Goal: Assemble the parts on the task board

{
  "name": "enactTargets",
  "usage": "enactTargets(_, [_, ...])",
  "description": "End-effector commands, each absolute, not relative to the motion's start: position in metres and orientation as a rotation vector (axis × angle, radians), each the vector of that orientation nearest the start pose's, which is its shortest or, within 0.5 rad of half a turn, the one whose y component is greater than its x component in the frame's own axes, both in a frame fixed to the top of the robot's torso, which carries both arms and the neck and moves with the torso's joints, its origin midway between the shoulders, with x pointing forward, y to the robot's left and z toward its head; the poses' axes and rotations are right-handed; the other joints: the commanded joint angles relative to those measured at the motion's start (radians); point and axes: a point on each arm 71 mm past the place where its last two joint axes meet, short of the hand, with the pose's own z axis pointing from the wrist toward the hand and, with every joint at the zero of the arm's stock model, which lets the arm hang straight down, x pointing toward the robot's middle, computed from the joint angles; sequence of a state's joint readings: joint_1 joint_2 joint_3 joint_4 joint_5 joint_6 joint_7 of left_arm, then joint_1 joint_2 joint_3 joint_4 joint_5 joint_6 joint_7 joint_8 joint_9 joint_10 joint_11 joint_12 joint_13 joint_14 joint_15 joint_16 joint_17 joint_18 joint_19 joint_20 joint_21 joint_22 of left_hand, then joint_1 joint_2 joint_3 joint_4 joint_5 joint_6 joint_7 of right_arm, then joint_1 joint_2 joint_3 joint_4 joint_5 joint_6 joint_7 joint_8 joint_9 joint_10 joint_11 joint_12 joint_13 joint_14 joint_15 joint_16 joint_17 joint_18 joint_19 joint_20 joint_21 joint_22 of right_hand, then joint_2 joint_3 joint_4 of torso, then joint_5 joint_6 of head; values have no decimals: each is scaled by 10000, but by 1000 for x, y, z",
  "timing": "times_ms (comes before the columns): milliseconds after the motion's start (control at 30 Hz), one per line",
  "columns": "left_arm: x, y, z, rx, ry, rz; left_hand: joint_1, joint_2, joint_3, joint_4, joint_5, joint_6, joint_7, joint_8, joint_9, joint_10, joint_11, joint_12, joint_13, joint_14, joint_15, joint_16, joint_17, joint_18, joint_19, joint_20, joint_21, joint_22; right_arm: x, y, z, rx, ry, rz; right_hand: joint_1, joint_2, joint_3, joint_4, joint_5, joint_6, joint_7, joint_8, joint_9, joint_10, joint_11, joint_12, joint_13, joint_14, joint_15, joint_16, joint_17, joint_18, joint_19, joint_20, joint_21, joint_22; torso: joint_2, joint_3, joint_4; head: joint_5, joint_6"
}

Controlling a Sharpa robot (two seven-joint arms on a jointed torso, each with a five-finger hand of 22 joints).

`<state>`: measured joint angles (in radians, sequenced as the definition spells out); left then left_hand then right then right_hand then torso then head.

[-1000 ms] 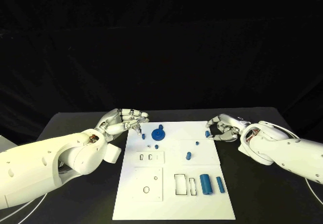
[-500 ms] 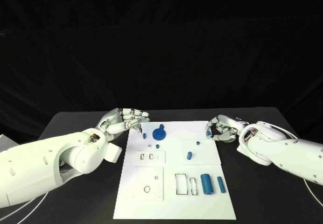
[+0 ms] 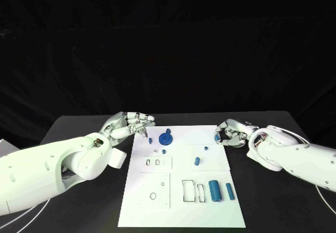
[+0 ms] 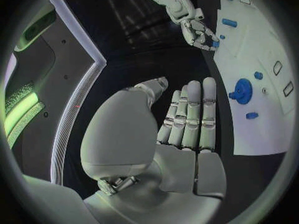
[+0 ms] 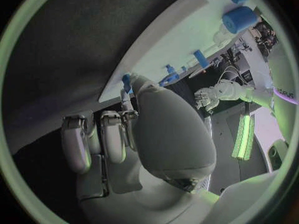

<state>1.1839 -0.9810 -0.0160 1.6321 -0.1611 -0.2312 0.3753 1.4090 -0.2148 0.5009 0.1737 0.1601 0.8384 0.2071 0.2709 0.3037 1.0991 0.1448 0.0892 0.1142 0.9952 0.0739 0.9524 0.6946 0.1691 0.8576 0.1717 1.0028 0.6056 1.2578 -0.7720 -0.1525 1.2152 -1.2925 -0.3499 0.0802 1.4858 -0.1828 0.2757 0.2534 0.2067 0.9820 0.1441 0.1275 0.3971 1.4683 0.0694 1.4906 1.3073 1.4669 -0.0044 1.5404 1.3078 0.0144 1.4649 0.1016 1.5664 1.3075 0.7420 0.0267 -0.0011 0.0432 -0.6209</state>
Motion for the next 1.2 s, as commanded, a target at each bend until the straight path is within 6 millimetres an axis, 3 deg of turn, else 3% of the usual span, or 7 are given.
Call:
enactTargets(33, [464,235,-165,-9345,14924,-15804,30,28,74,12,-30,-79,3,-13,14,-86,-9,-69,10,-45,1,35,-9,143,-79,4,53,10,532,-256,-207,-933,16835,5884,8,167,161,-8,-27,276,-77,136,38,470,-133,100,2046,858,-122,40,1867,-144,1059,-92,44,2633,-2,5,-4,-2,8])
enactTargets(733, [464,236,-165,-9349,14936,-15800,30,33,86,8,-31,-104,20,-26,18,-103,5,-75,9,-50,12,42,-20,142,-96,9,74,21,531,-254,-200,-425,15939,5714,-181,304,573,-50,6,930,-447,716,259,602,-457,229,2163,872,-430,45,1908,-144,1059,-382,44,2633,-5,-5,4,-7,-22])
enactTargets(833, [464,236,-165,-9353,14938,-15794,30,33,86,8,-31,-104,20,-26,18,-103,5,-75,9,-50,12,42,-20,142,-96,9,74,21,530,-253,-198,-146,15720,5586,-314,292,607,-13,174,929,-487,799,304,621,-503,245,2180,876,-455,46,1916,-144,1059,-414,44,2633,-12,-6,2,6,-28])
enactTargets(1200, [466,237,-166,-9391,14941,-15712,33,34,93,3,-32,-111,25,-29,22,-107,9,-76,11,-53,16,46,-26,141,-105,13,86,28,516,-220,-180,777,15607,5955,-541,281,668,52,391,898,-516,924,378,638,-535,256,2194,875,-479,39,1901,-144,1059,-448,44,2633,-31,-5,-29,68,-68])
